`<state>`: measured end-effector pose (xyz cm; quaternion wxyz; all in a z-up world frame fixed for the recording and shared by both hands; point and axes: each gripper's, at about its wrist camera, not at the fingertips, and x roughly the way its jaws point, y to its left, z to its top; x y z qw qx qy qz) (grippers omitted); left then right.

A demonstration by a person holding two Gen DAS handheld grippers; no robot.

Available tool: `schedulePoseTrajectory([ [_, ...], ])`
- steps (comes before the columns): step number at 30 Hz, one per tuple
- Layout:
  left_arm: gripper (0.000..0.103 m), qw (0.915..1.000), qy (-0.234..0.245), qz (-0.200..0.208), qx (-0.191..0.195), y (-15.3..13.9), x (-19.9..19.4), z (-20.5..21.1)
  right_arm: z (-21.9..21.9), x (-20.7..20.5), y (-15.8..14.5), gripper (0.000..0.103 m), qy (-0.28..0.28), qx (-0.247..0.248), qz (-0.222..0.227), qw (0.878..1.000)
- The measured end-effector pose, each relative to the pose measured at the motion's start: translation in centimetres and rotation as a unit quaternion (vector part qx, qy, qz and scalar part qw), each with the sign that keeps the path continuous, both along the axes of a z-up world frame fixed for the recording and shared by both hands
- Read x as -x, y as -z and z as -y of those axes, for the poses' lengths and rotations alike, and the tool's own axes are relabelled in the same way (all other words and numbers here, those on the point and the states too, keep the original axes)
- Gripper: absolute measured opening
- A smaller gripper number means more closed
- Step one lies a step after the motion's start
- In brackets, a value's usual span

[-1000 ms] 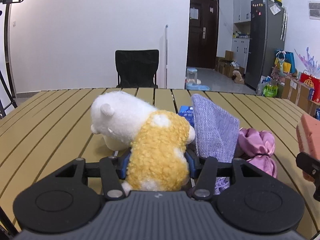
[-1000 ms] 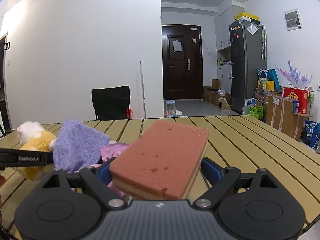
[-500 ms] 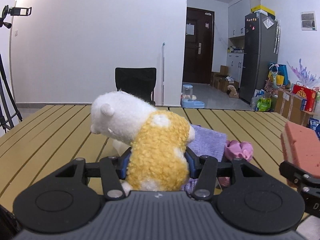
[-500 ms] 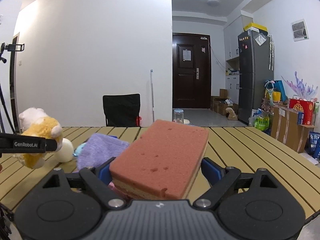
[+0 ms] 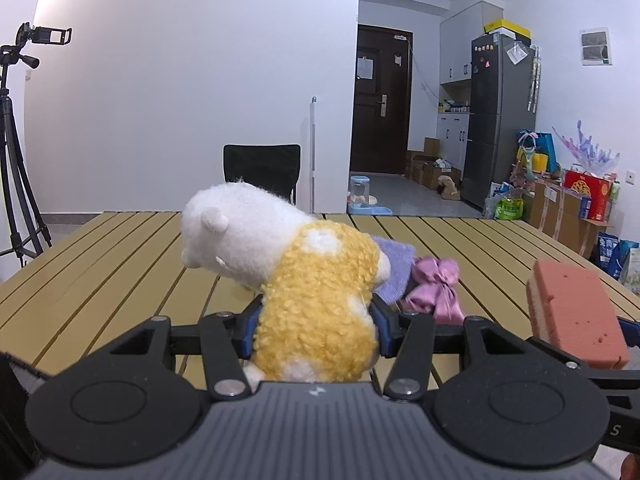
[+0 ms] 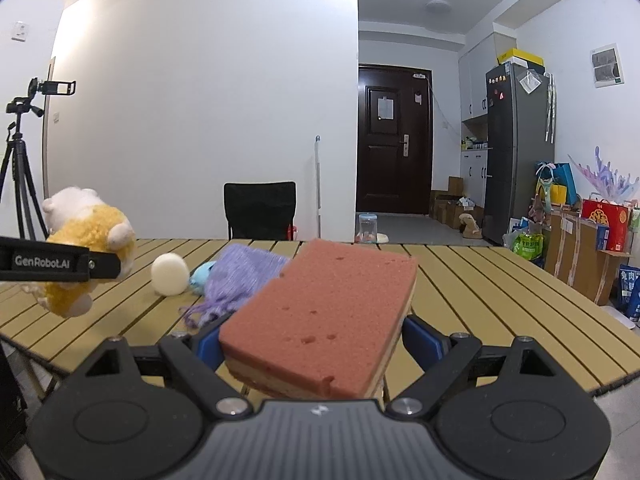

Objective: Collect trash
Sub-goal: 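Lift the plush and pink sponge off the table and carry them down toward the black bin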

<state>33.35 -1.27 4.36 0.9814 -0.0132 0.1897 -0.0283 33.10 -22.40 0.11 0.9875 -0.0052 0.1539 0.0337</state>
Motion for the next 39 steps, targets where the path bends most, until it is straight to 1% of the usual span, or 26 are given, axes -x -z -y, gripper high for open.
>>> schedulePoseTrajectory([
  [10, 0.053, 0.9997, 0.016, -0.017, -0.003, 0.9, 6.1, -0.2, -0.4, 5.6, 0.5, 0.089, -0.001, 0.001, -0.02, 1.0],
  [19, 0.053, 0.9989, 0.026, -0.039, -0.003, 2.3, 9.6, -0.6, -0.2, 10.1, 1.6, 0.089, 0.004, 0.001, -0.042, 0.999],
  [27, 0.053, 0.9967, 0.034, -0.072, -0.01, 4.4, 11.4, -0.7, 0.6, 12.7, 3.8, 0.089, 0.021, -0.004, -0.077, 0.997],
  [32, 0.053, 0.9942, 0.038, -0.099, -0.015, 6.4, 12.2, -0.5, 1.4, 13.7, 5.2, 0.089, 0.03, -0.008, -0.102, 0.994],
  [39, 0.053, 0.989, 0.034, -0.142, -0.027, 9.6, 12.5, -0.7, 1.8, 14.2, 8.4, 0.088, 0.034, -0.009, -0.143, 0.989],
])
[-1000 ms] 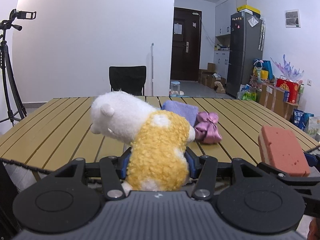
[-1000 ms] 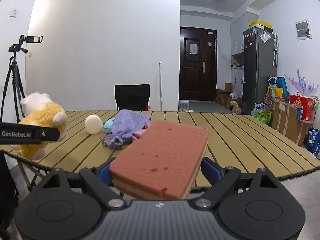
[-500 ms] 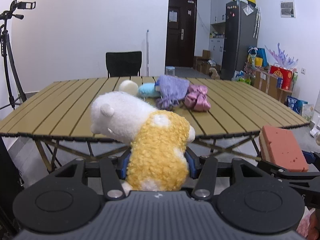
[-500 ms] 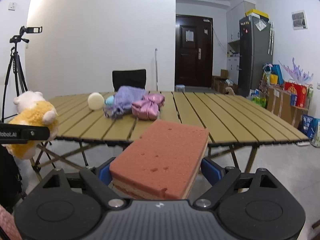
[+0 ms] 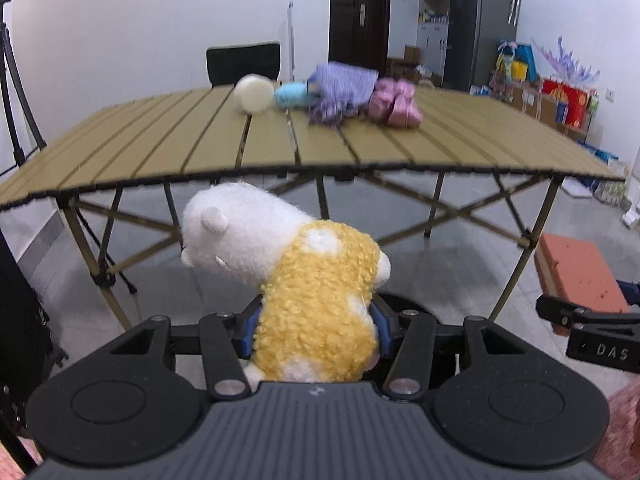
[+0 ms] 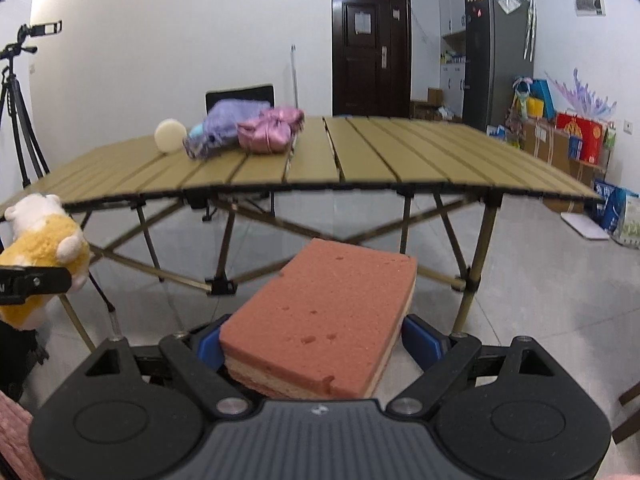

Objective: Collect trash
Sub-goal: 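Lift the plush and pink sponge off the table and carry them down toward the black bin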

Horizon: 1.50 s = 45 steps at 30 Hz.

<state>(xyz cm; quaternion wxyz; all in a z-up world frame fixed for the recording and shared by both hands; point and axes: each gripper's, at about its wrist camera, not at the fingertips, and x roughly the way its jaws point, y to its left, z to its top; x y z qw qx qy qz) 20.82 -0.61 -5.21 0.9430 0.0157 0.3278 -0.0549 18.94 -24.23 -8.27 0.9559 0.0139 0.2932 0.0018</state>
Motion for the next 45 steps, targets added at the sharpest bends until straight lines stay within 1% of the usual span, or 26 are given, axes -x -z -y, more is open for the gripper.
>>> schedulePoseTrajectory([
  [9, 0.053, 0.9982, -0.01, -0.059, -0.005, 4.5, -1.4, -0.7, 0.5, -0.4, 3.9, 0.088, 0.001, 0.002, -0.056, 0.998],
  [13, 0.053, 0.9959, -0.016, -0.089, -0.005, 6.4, -2.4, -1.2, 1.1, -1.0, 5.0, 0.088, 0.009, 0.002, -0.076, 0.997],
  [19, 0.053, 0.991, -0.025, -0.131, -0.006, 8.6, -3.8, -1.4, 2.3, -1.9, 7.5, 0.087, 0.031, 0.002, -0.118, 0.993],
  [24, 0.053, 0.9884, -0.028, -0.149, -0.004, 9.4, -4.4, -1.7, 3.2, -2.5, 8.7, 0.087, 0.046, 0.0, -0.135, 0.99],
  [30, 0.053, 0.9844, -0.043, -0.17, -0.006, 10.3, -4.9, -2.2, 3.7, -2.9, 10.0, 0.087, 0.056, -0.004, -0.155, 0.986],
  [36, 0.053, 0.9802, -0.054, -0.19, -0.01, 11.1, -5.6, -2.3, 4.0, -3.1, 10.2, 0.087, 0.067, -0.007, -0.154, 0.986],
  [45, 0.053, 0.9756, -0.05, -0.214, -0.007, 11.7, -6.3, -1.2, 4.5, -3.3, 10.7, 0.087, 0.079, -0.01, -0.161, 0.984],
])
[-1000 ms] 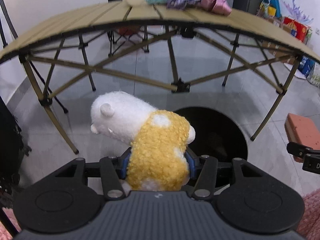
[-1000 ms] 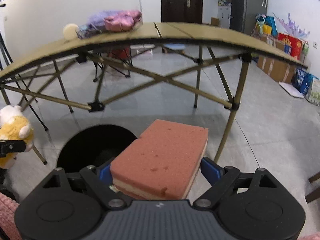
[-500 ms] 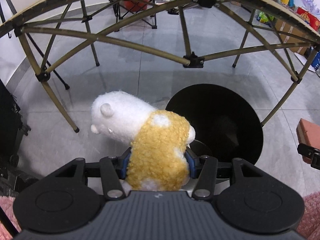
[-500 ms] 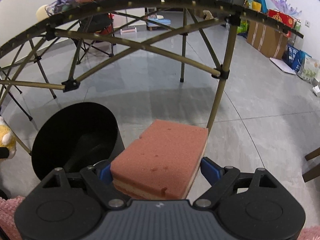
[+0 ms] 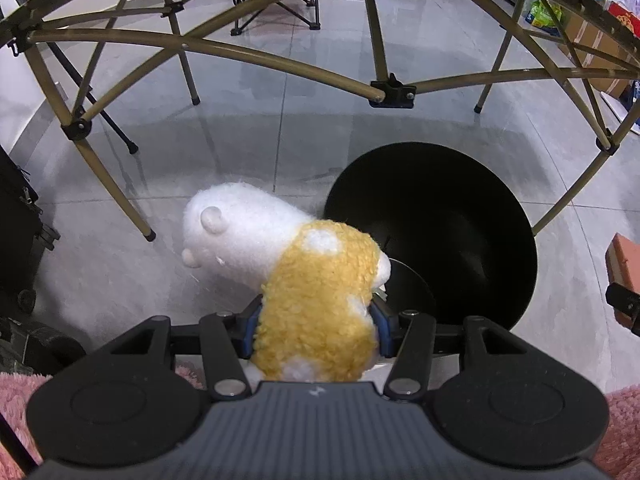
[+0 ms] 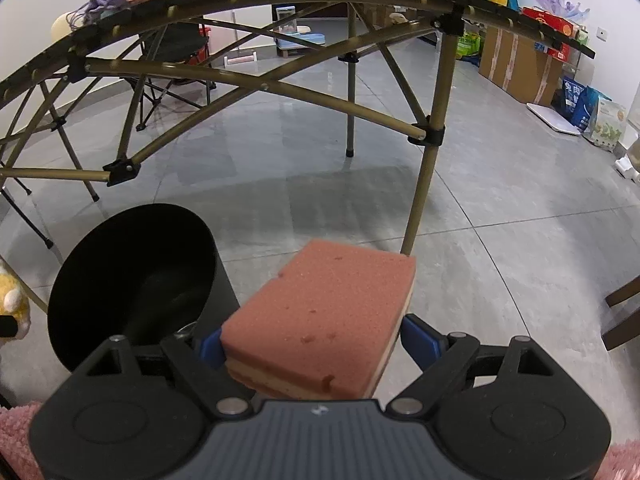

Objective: Collect trash
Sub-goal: 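Lift the plush and pink sponge off the table and carry them down toward the black bin, then open the left gripper over the bin to drop the yellow-white plush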

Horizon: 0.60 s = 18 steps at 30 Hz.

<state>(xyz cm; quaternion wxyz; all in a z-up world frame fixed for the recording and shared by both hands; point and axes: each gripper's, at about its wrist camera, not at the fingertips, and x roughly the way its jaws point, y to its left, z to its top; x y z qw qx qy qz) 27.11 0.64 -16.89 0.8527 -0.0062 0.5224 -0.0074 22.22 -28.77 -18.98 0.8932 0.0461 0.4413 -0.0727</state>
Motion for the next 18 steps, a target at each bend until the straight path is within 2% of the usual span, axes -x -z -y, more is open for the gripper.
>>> schedulePoseTrajectory([
  [18, 0.053, 0.9989, 0.04, -0.016, 0.02, 0.1, -1.9, 5.1, 1.3, -0.2, 1.3, 0.087, 0.013, 0.003, -0.014, 1.0],
])
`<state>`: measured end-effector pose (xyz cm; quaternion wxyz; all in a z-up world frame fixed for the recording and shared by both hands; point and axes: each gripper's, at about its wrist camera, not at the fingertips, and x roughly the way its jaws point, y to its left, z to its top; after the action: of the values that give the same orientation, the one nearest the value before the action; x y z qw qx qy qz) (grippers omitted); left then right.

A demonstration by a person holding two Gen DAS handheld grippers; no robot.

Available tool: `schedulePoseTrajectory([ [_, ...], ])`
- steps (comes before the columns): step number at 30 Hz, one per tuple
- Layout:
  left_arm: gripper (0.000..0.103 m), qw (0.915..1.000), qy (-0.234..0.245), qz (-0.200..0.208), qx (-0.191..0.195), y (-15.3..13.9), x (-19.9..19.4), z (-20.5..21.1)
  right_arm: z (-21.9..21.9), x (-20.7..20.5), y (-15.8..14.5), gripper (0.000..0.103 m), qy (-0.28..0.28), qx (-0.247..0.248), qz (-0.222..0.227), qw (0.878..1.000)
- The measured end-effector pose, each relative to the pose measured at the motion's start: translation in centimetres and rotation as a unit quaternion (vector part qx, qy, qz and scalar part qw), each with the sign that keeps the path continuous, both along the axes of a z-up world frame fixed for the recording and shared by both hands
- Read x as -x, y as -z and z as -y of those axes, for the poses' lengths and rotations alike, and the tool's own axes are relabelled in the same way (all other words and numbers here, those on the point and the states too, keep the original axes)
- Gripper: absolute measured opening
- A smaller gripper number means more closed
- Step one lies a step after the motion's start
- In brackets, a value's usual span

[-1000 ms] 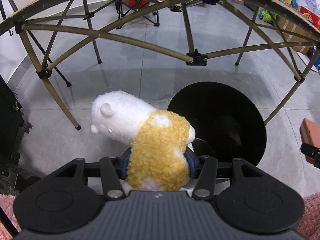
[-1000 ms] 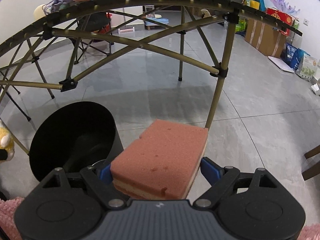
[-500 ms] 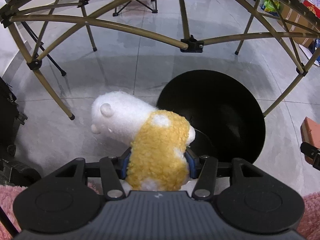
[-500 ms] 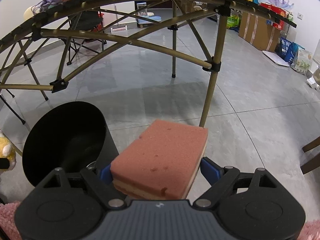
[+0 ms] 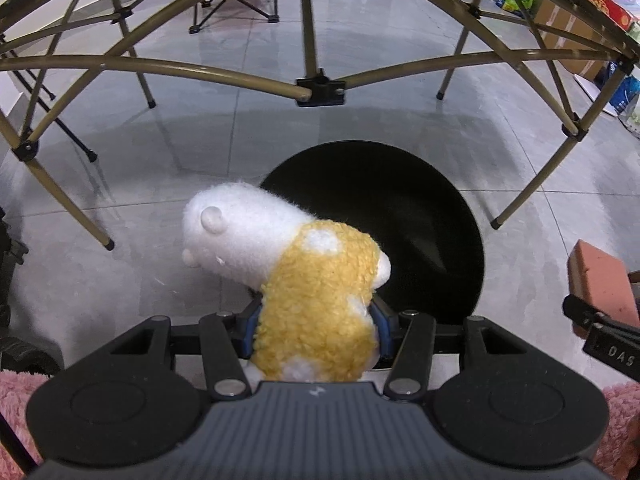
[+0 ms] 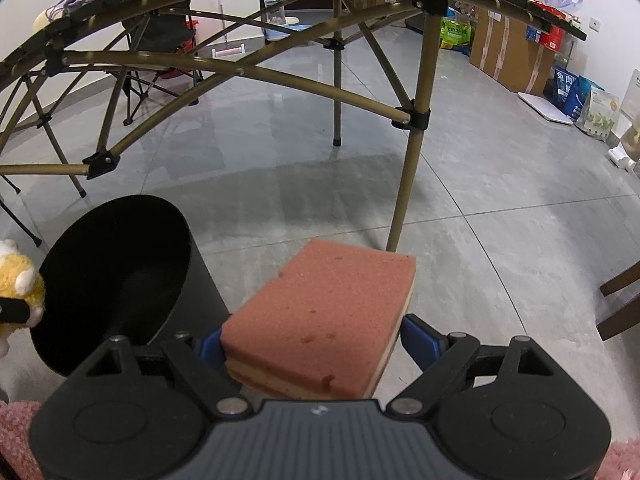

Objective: Collect trash
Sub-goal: 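Open the left gripper over the bin to drop the yellow-white plush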

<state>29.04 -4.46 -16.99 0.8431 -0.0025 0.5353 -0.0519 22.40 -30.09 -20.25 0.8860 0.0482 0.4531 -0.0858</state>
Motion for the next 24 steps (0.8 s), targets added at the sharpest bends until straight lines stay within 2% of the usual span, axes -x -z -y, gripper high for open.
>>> schedulePoseTrajectory([
  [24, 0.053, 0.9991, 0.007, -0.041, 0.005, 2.1, -2.9, 4.4, 0.8, -0.7, 1.0, 0.087, 0.004, -0.008, -0.003, 1.0],
])
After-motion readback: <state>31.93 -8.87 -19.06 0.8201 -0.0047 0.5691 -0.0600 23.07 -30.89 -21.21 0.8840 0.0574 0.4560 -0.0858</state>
